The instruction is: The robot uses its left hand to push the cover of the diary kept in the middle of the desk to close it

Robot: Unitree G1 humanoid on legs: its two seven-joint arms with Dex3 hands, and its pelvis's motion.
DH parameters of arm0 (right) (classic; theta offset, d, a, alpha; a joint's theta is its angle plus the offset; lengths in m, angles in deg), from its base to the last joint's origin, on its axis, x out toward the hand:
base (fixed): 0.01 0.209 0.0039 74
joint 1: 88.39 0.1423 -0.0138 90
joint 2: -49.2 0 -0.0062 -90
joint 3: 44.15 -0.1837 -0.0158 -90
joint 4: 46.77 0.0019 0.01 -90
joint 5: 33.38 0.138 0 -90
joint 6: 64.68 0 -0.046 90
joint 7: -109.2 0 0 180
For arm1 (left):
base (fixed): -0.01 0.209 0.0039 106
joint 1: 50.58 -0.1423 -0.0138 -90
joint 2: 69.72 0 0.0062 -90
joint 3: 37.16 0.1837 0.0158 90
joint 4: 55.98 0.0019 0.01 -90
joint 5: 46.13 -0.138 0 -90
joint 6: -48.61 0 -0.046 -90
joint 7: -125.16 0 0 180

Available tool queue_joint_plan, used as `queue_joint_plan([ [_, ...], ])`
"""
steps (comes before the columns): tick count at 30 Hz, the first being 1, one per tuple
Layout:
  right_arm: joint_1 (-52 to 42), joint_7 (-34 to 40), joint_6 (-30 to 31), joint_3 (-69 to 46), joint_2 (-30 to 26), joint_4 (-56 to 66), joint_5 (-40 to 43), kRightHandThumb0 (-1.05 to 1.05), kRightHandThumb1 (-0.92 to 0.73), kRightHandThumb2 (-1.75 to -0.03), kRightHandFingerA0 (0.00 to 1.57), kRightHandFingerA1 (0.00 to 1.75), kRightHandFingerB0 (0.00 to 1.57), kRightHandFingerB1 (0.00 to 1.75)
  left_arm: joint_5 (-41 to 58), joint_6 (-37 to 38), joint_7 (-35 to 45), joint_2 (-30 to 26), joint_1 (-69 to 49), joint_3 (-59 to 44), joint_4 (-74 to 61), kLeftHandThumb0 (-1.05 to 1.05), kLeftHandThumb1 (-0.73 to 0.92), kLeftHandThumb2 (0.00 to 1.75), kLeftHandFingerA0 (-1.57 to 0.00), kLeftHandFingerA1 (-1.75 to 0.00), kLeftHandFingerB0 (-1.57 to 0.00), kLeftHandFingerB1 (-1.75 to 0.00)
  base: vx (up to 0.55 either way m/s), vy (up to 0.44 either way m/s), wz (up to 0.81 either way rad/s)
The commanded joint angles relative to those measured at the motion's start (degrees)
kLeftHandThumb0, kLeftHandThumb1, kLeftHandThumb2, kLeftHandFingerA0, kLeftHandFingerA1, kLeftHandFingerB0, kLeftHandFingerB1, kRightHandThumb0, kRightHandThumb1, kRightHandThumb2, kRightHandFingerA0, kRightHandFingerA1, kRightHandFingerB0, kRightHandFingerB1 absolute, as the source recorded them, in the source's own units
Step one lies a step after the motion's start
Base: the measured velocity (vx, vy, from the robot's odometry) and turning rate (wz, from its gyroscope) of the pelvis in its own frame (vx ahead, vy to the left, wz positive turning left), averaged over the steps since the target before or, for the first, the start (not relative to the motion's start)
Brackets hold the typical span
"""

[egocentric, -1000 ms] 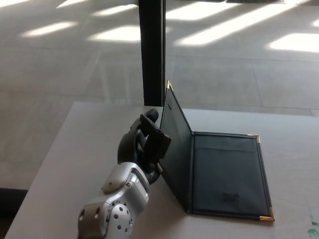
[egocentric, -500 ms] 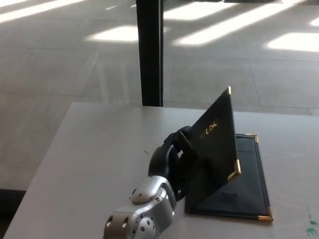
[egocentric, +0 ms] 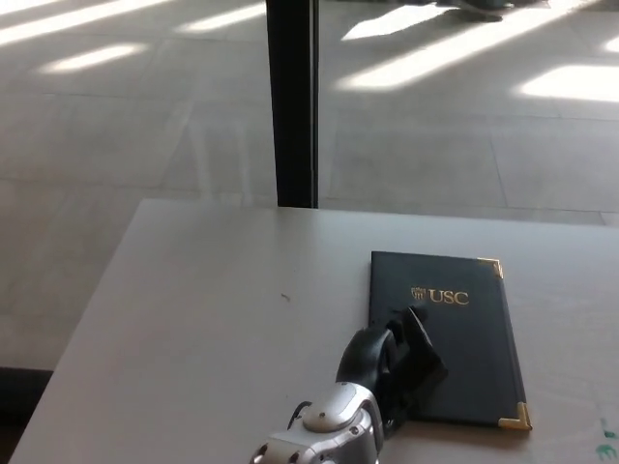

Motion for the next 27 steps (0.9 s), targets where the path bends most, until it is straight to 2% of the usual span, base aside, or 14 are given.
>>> queue_joint_plan([
  [1,0.2,1.4,1.6,0.1,-1.2,2.0,0.7,-0.8,-0.78,-1.23,0.45,0.72,0.39,0.59,-2.2,7.9,2.0,20.2,-1.3,5.6,10.5,-0.8,0.85,1.29,0.0,-0.38,0.0,-0.31,0.0,0.0,0.0],
  [2,0.1,1.7,1.4,0.2,-1.2,2.1,0.3,-0.85,-0.92,-0.76,0.44,0.69,0.45,0.51,-1.6,7.4,0.9,18.7,1.2,3.0,8.4,-0.81,0.85,1.29,0.0,-0.39,0.0,-0.29,0.0,0.0,0.0],
  [7,-0.3,1.2,0.7,0.1,-1.2,1.3,0.1,-0.94,-0.79,-0.91,0.45,0.71,0.43,0.55,0.2,5.9,0.2,12.8,6.5,-1.5,0.2,-0.82,0.87,1.28,-0.11,-0.52,0.0,-0.41,0.0,0.0,0.0],
  [8,-0.3,1.0,0.4,0.2,-1.1,0.8,0.0,-0.94,-0.79,-0.91,0.46,0.71,0.45,0.55,1.7,4.8,0.0,11.3,7.3,-3.4,-2.4,-0.35,0.5,1.14,0.0,-0.5,0.0,-0.5,0.0,0.0,0.0],
  [9,-0.2,1.0,0.1,0.3,-1.0,0.5,-0.1,-0.94,-0.79,-0.91,0.46,0.71,0.44,0.55,4.4,3.3,0.0,8.9,8.6,-6.7,-6.6,-0.91,0.92,0.9,-0.13,-0.41,-0.09,-0.37,0.0,0.0,0.0],
  [13,-0.4,0.2,-0.3,0.3,-0.8,0.1,0.1,-0.87,-0.92,-0.74,0.43,0.7,0.45,0.52,7.6,1.1,1.1,5.0,9.7,-11.6,-13.2,-0.94,0.92,0.87,-0.15,-0.41,-0.13,-0.39,0.0,0.0,0.0],
  [15,-0.7,0.5,0.0,0.1,-1.0,0.1,0.2,-0.87,-0.92,-0.74,0.45,0.7,0.45,0.51,11.5,-1.1,2.5,1.9,9.6,-15.3,-18.2,-0.37,0.45,1.12,0.0,-0.51,-0.01,-0.51,0.0,0.0,0.0],
  [16,-0.5,0.4,0.1,-0.4,-0.8,0.0,0.8,-0.86,-0.92,-0.72,0.46,0.71,0.46,0.52,13.1,-2.1,1.8,-1.1,10.2,-18.8,-21.3,-0.97,0.92,0.83,-0.13,-0.43,-0.11,-0.39,0.0,0.0,0.0],
  [18,-0.8,0.6,0.2,-0.3,-0.9,0.3,0.6,-0.87,-0.92,-0.72,0.47,0.71,0.47,0.52,13.3,-2.7,1.9,-3.4,9.9,-20.9,-23.9,-0.95,0.92,0.84,-0.14,-0.44,-0.11,-0.4,0.0,0.0,0.0],
  [20,-1.1,0.7,0.0,-0.3,-0.6,0.6,0.6,-0.93,-0.77,-0.89,0.47,0.71,0.43,0.55,15.8,-3.8,-0.7,-8.6,10.0,-27.6,-28.5,-0.37,0.46,1.13,0.0,-0.51,-0.01,-0.51,0.0,0.0,0.0],
  [22,-1.7,1.1,0.3,-0.3,-0.3,1.6,0.6,-0.93,-0.79,-0.91,0.46,0.71,0.43,0.54,18.4,-4.0,-0.4,-12.1,9.3,-33.2,-29.6,-0.96,0.92,0.9,-0.1,-0.47,-0.11,-0.43,0.0,0.0,0.0],
  [23,-1.8,1.0,0.3,-0.3,-0.2,1.6,0.7,-0.87,-0.92,-0.73,0.46,0.69,0.45,0.5,20.2,-4.1,0.1,-13.6,8.9,-35.9,-29.6,-0.37,0.48,1.14,0.0,-0.51,-0.01,-0.51,0.0,0.0,0.0],
  [24,-1.4,0.8,-0.4,-0.2,-0.6,0.3,0.3,-0.87,-0.92,-0.72,0.48,0.69,0.47,0.51,22.8,-4.3,-1.0,-16.7,8.2,-40.9,-29.8,-1.0,0.92,0.83,-0.13,-0.45,-0.1,-0.4,0.0,0.0,0.0],
  [27,-1.4,0.3,-1.1,-0.2,-0.8,-0.5,0.0,-0.87,-0.92,-0.73,0.47,0.68,0.46,0.51,23.8,-4.8,0.0,-19.9,6.5,-44.4,-31.3,-0.95,0.77,1.21,-0.05,-0.49,-0.05,-0.41,0.0,0.0,0.0],
])
